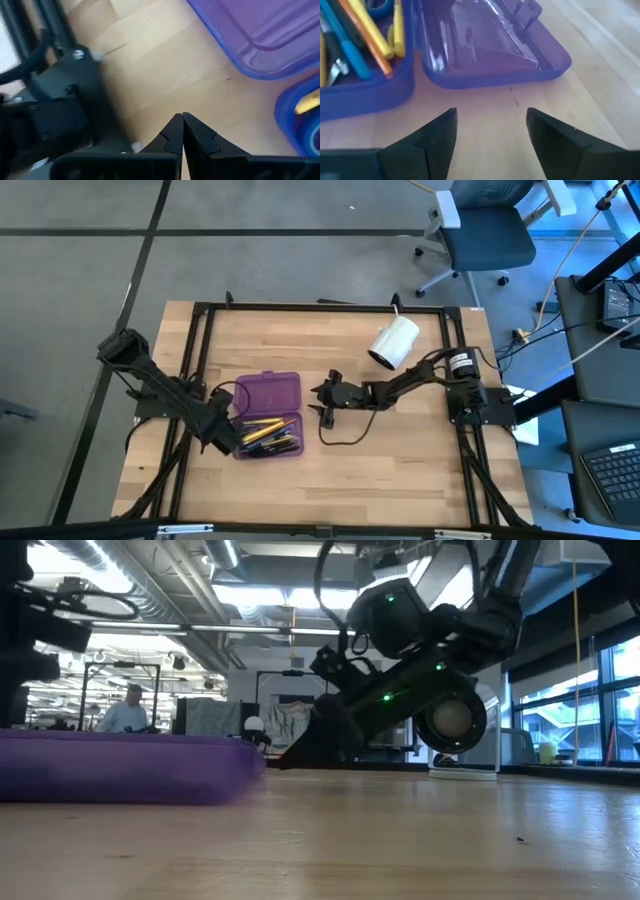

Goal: Pick & place school supplies into a supply box
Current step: Close the purple box organizer

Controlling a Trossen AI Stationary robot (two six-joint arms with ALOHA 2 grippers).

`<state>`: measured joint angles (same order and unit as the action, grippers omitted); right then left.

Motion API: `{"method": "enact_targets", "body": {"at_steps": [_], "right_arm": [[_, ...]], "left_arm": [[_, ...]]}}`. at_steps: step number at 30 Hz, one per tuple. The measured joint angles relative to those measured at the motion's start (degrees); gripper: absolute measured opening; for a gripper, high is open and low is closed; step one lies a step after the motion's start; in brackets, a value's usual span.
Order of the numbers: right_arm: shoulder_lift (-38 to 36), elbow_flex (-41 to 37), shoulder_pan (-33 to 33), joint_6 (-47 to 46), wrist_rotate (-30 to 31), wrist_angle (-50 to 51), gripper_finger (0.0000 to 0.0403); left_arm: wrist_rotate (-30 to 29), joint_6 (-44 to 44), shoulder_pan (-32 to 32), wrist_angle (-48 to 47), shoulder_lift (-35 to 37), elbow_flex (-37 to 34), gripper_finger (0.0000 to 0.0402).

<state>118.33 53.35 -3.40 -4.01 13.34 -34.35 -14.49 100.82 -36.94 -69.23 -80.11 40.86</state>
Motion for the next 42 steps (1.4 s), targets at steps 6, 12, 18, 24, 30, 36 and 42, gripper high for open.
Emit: {"method": "enact_targets", "body": {"at_steps": [6,12,18,24,30,36,42], "right_arm": [[2.5,2.2,0.0,0.1,0.0,-0.1,0.0242],[4.3,3.4,0.0,0.2,-0.1,-0.1,0.0242],[5.3,4.5,0.4,3.8,0.1,-0.6,0.0242],[5.4,5.6,1.4,4.3,0.0,0.2,0.0242],[5.5,5.9,1.7,4.3,0.0,0.4,0.0242],[5.5,5.9,1.7,4.5,-3.1,0.3,0.0242],[5.5,5.9,1.7,9.2,-2.4,0.0,0.0242]], "left_arm": [[-3.9,-3.7,2.0,7.6,0.0,-3.7,0.0002],[-5.1,-9.1,5.8,14.4,0.0,-7.8,0.0003],[-5.5,-15.4,9.5,18.2,0.2,-9.8,0.0003],[-8.0,-20.8,12.3,18.6,0.0,-10.0,0.0003],[-9.0,-26.4,14.8,20.5,0.0,-10.1,0.0002],[-9.2,-28.8,16.4,22.1,0.0,-10.0,0.0002],[-8.3,-28.8,16.5,22.1,0.0,-10.0,0.0003]]}}
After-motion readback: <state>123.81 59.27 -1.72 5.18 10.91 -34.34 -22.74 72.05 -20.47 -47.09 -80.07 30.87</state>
